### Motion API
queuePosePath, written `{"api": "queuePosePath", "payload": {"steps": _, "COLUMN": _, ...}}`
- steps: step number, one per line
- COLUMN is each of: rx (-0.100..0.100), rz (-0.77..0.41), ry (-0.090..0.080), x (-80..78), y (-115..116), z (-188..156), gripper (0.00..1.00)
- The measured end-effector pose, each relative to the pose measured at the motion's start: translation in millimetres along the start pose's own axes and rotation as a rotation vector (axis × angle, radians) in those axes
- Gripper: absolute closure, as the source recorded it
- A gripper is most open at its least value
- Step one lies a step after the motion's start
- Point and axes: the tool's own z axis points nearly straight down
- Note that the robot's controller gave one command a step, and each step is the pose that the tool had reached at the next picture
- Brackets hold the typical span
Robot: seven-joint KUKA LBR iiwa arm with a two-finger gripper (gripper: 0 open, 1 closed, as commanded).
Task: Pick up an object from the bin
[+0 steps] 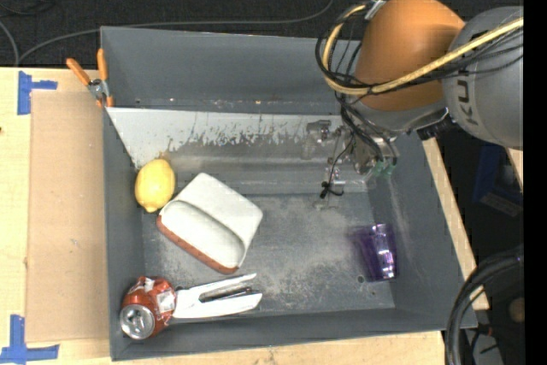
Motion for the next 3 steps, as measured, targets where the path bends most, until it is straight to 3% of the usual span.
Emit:
{"api": "queuePosePath", "payload": {"steps": 1, "rx": 0.000, "rz": 0.000, "ry": 0.000, "x": 0.0, "y": 0.0, "z": 0.0, "gripper": 0.00}}
{"api": "queuePosePath", "payload": {"steps": 2, "rx": -0.001, "rz": -0.020, "ry": 0.008, "x": 6.4, "y": 9.4, "z": 68.9, "gripper": 0.00}}
{"api": "queuePosePath", "payload": {"steps": 3, "rx": -0.001, "rz": 0.012, "ry": -0.009, "x": 15.8, "y": 35.3, "z": 49.0, "gripper": 0.00}}
